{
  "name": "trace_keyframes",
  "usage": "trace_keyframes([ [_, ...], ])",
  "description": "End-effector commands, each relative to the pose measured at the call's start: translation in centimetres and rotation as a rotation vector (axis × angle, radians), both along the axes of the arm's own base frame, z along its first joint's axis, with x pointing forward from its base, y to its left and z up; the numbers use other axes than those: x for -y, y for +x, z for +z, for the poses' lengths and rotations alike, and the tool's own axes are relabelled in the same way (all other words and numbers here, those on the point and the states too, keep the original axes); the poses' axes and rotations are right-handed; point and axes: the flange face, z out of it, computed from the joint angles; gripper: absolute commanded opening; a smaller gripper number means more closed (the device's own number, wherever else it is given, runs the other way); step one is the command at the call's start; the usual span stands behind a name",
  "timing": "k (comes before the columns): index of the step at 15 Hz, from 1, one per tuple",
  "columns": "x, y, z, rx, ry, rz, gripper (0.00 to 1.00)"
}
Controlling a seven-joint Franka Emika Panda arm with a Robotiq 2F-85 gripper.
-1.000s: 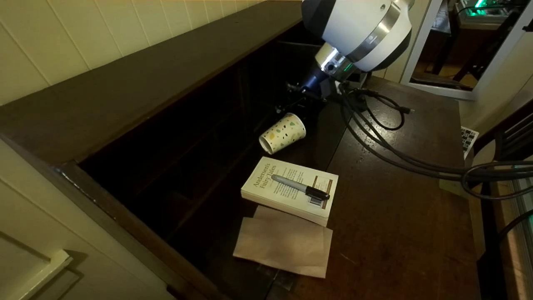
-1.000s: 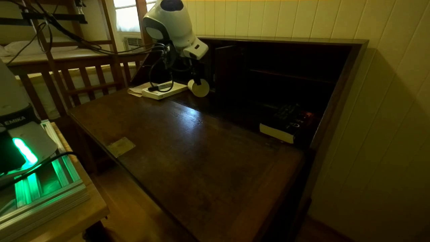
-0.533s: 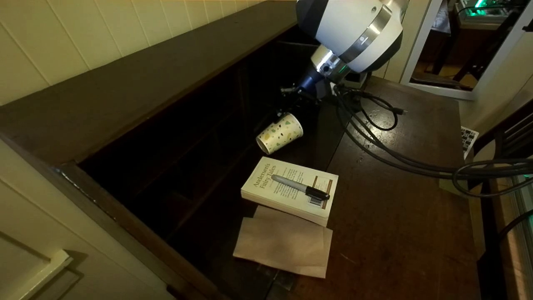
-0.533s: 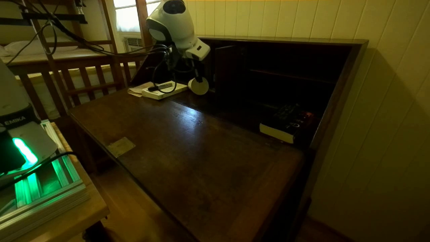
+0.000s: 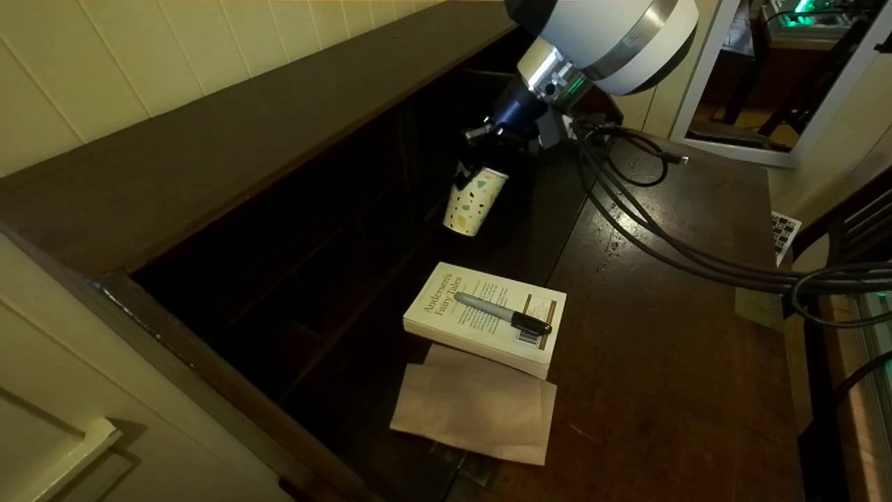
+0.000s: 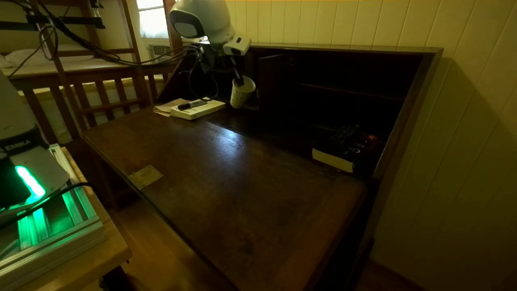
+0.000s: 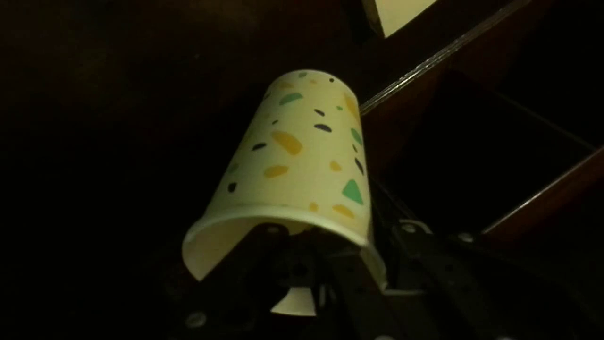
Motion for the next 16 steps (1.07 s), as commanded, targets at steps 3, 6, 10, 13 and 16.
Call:
trace_keyframes([
  [3, -1.6, -2.1, 1.5, -0.036, -0.114, 0.193, 0.01],
  [6, -2.7, -3.2, 1.7, -0.071, -0.195, 0.329, 0.01],
  [10, -4.5, -4.5, 2.1, -0.089, -0.304, 0.481, 0.01],
  [13, -5.5, -6.2, 2.7, -0.093, -0.415, 0.578, 0.01],
  [16, -6.6, -7.8, 3.7, -0.098, -0.468, 0.578, 0.01],
])
